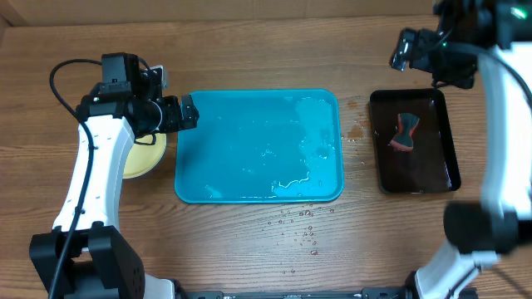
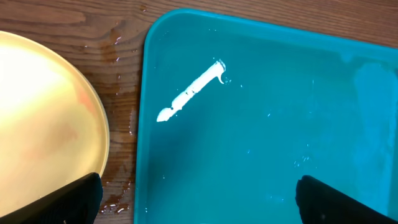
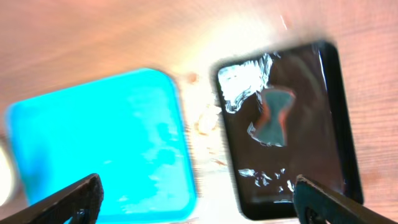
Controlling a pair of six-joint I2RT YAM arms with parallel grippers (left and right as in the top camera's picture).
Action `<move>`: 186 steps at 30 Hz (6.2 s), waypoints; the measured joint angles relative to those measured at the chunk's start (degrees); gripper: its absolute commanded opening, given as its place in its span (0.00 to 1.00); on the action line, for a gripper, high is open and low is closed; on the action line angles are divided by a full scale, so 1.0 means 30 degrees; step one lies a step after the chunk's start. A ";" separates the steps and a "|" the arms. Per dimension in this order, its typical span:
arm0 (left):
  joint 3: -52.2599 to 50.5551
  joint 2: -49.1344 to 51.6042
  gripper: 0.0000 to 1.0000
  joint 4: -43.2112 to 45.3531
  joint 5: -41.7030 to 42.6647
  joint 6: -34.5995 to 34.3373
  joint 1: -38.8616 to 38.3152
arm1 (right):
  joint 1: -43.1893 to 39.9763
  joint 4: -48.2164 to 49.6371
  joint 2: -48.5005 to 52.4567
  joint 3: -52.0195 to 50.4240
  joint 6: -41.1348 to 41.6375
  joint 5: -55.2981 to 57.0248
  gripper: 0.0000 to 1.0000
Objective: Clean dirty plates on tray and stack at the side
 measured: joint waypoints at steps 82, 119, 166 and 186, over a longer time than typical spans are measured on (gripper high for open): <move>0.0000 0.0000 1.00 0.0000 0.0000 0.0000 0.0000 | 0.0787 2.9820 -3.5867 -4.4428 -0.0641 0.2346 1.00; -0.9027 -1.1030 1.00 0.9865 -0.0678 0.1596 0.0000 | 0.0801 2.9827 -3.5882 -4.4428 -0.0641 0.2353 1.00; -2.5653 -3.1030 1.00 1.5380 -0.0816 0.2994 0.0000 | 0.0801 2.9806 -3.5882 -4.4428 -0.0634 0.2361 1.00; -2.5653 -3.1030 1.00 1.5380 -0.0816 0.2994 0.0000 | 0.0801 2.9813 -3.5882 -4.4428 -0.0641 0.2361 1.00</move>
